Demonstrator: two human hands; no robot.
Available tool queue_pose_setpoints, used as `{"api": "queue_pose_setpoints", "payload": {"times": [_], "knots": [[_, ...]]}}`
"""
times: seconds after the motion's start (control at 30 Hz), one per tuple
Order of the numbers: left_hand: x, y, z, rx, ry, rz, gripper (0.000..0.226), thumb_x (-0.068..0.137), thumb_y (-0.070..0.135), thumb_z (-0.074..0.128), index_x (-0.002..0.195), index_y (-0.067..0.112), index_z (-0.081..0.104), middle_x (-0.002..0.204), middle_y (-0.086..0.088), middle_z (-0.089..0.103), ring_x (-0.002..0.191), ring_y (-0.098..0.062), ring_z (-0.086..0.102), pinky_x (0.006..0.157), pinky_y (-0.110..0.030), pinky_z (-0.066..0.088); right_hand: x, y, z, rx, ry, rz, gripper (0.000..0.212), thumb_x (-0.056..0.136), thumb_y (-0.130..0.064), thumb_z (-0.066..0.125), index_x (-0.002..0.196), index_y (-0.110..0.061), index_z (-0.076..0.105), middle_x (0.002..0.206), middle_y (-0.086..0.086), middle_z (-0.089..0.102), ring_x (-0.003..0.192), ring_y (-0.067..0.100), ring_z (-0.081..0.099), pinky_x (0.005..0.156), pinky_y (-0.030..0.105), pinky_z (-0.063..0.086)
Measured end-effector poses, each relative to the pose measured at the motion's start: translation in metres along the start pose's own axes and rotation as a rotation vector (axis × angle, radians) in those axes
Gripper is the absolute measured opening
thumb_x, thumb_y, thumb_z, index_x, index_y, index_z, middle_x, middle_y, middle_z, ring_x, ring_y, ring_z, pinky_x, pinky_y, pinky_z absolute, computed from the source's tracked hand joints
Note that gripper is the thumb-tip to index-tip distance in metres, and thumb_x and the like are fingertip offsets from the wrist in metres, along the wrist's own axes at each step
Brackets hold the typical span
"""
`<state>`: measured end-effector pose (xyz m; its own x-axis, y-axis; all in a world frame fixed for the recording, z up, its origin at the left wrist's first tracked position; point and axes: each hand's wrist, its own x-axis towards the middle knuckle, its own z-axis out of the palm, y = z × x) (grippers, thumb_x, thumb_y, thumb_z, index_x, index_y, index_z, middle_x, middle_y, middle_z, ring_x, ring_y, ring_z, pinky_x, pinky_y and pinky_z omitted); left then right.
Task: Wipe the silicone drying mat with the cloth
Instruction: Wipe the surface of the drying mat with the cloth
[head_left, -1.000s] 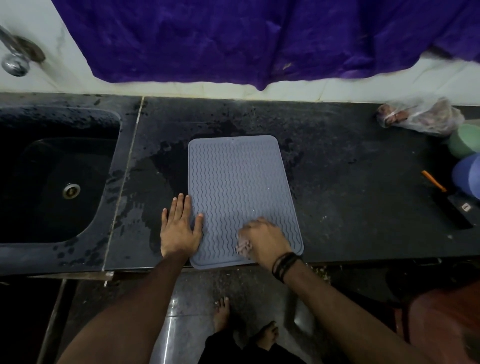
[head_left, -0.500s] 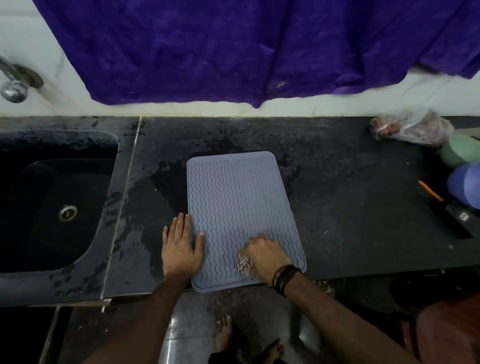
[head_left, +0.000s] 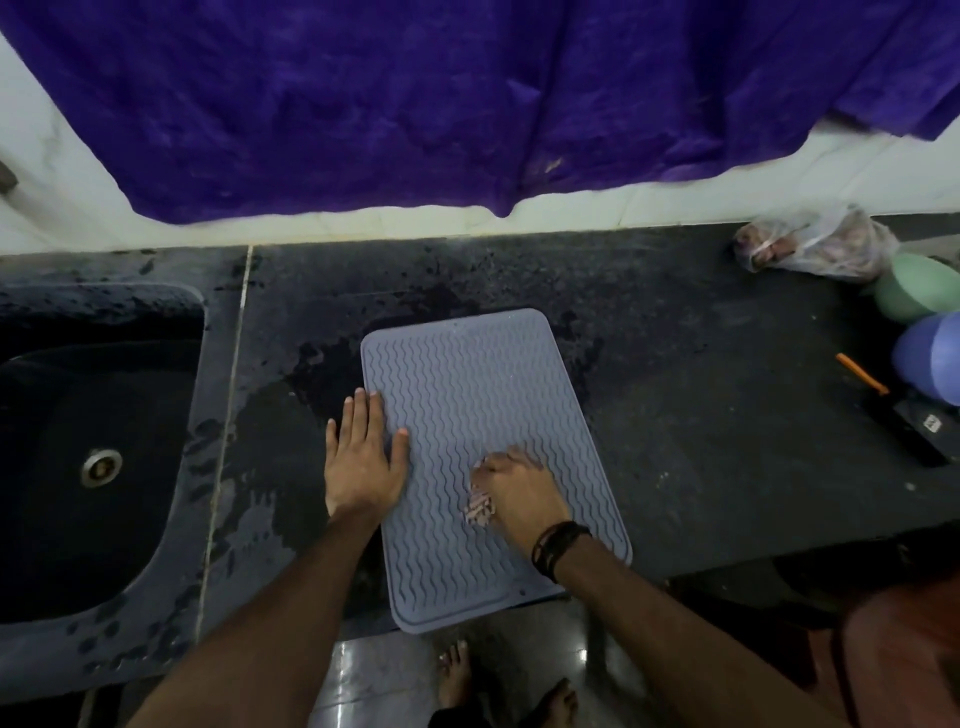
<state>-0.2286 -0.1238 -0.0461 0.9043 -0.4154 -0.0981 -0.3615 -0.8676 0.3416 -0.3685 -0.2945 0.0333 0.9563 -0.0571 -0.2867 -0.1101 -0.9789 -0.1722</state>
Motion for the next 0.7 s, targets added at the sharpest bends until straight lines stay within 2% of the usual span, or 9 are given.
{"api": "queue_pose_setpoints", "payload": {"times": [0.1, 0.2, 0.3, 0.43, 0.6, 0.7], "knots": [[0.001, -0.001, -0.003, -0.014, 0.003, -0.004, 0.072, 0.101, 0.057, 0.014, 0.161, 0.019, 0.001, 0.168, 0.000, -0.003, 0.154, -0.014, -0.007, 0.125, -0.041, -0.005, -0.006, -0.003, -0.001, -0.003, -0.053, 0.005, 0.035, 0.089, -0.021, 0.061, 0.123, -0.013, 0.061, 0.128, 0.006, 0.057, 0.121, 0.025, 0.047, 0.102, 0.041, 0.042], [0.003, 0.002, -0.003, -0.014, -0.008, -0.015, 0.070, 0.103, 0.056, 0.018, 0.161, 0.021, -0.001, 0.168, 0.000, -0.004, 0.154, -0.014, -0.009, 0.125, -0.042, -0.006, -0.006, -0.001, -0.011, 0.028, -0.108, 0.012, 0.028, 0.088, -0.024, 0.063, 0.115, -0.016, 0.066, 0.121, 0.005, 0.061, 0.114, 0.024, 0.052, 0.096, 0.041, 0.048], [0.002, 0.002, -0.003, -0.004, -0.011, -0.019, 0.070, 0.103, 0.054, 0.021, 0.161, 0.021, 0.001, 0.168, 0.000, -0.003, 0.154, -0.014, -0.009, 0.125, -0.042, -0.006, 0.010, 0.004, -0.024, 0.128, -0.017, 0.051, 0.026, 0.082, -0.021, 0.067, 0.108, -0.018, 0.068, 0.113, 0.003, 0.064, 0.108, 0.022, 0.055, 0.087, 0.037, 0.052], [0.003, 0.002, -0.005, -0.001, -0.013, -0.034, 0.071, 0.102, 0.058, 0.016, 0.160, 0.024, -0.003, 0.168, 0.002, -0.006, 0.153, -0.011, -0.012, 0.125, -0.042, -0.006, 0.056, 0.005, -0.037, 0.185, 0.112, 0.075, 0.037, 0.081, -0.014, 0.066, 0.118, -0.017, 0.065, 0.122, 0.003, 0.061, 0.116, 0.022, 0.050, 0.096, 0.037, 0.047], [0.003, 0.006, -0.010, -0.017, -0.020, -0.037, 0.075, 0.097, 0.060, 0.013, 0.161, 0.023, 0.000, 0.167, 0.004, -0.005, 0.153, -0.011, -0.010, 0.125, -0.039, -0.008, 0.071, 0.006, -0.028, 0.078, 0.017, 0.060, 0.044, 0.085, -0.014, 0.062, 0.129, -0.013, 0.057, 0.131, 0.007, 0.054, 0.123, 0.027, 0.044, 0.102, 0.040, 0.043], [0.003, 0.006, -0.014, -0.011, -0.025, -0.035, 0.077, 0.095, 0.061, 0.011, 0.161, 0.023, -0.001, 0.168, 0.003, -0.005, 0.153, -0.010, -0.010, 0.125, -0.039, -0.007, 0.057, 0.008, -0.021, 0.049, -0.002, 0.020, 0.042, 0.086, -0.017, 0.061, 0.128, -0.014, 0.057, 0.129, 0.006, 0.056, 0.123, 0.026, 0.045, 0.101, 0.039, 0.043]]}}
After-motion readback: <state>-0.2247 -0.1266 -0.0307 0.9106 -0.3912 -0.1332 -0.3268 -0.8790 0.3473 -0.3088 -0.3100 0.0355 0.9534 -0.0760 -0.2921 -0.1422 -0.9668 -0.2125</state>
